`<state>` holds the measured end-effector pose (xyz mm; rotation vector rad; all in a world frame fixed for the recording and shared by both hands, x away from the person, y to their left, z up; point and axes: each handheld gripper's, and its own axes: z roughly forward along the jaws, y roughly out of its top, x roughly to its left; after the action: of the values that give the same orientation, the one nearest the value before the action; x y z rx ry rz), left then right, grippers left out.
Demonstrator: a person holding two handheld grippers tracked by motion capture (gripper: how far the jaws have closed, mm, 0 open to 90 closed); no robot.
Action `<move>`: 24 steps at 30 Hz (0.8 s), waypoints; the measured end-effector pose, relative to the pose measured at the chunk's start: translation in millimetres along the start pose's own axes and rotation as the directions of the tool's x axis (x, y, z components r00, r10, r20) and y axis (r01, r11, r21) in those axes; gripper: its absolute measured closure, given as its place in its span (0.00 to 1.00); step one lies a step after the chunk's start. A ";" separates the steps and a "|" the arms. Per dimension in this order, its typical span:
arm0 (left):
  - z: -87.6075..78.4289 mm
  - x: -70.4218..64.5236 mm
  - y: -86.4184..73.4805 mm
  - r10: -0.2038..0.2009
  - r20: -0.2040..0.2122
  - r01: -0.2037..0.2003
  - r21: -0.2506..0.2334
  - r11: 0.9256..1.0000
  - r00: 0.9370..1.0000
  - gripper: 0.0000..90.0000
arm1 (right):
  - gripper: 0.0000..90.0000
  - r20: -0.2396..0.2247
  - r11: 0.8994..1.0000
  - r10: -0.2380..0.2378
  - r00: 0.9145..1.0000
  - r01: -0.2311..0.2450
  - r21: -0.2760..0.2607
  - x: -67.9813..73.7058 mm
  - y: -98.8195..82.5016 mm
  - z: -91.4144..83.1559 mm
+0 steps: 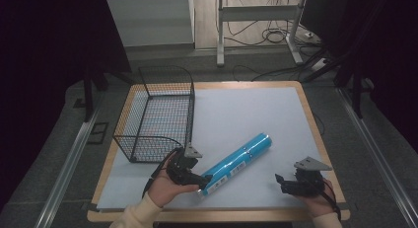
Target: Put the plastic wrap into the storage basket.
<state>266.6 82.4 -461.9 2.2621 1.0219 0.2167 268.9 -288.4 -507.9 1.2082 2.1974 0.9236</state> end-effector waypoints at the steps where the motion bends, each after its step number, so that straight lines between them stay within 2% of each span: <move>1: 1.4 -0.5 1.5 0.001 0.002 -0.001 0.002 1.000 1.000 0.18 | 0.15 -0.001 1.000 -0.001 1.000 0.001 -0.001 0.3 0.0 0.0; 24: 28.7 -17.3 39.3 0.050 0.047 -0.053 0.056 0.997 0.998 0.18 | 0.15 0.010 1.000 -0.006 1.000 0.006 0.000 -0.8 -1.1 0.7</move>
<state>290.1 36.6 -458.4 2.3360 0.9583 0.1589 269.2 -289.3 -509.1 1.2033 2.1923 0.9131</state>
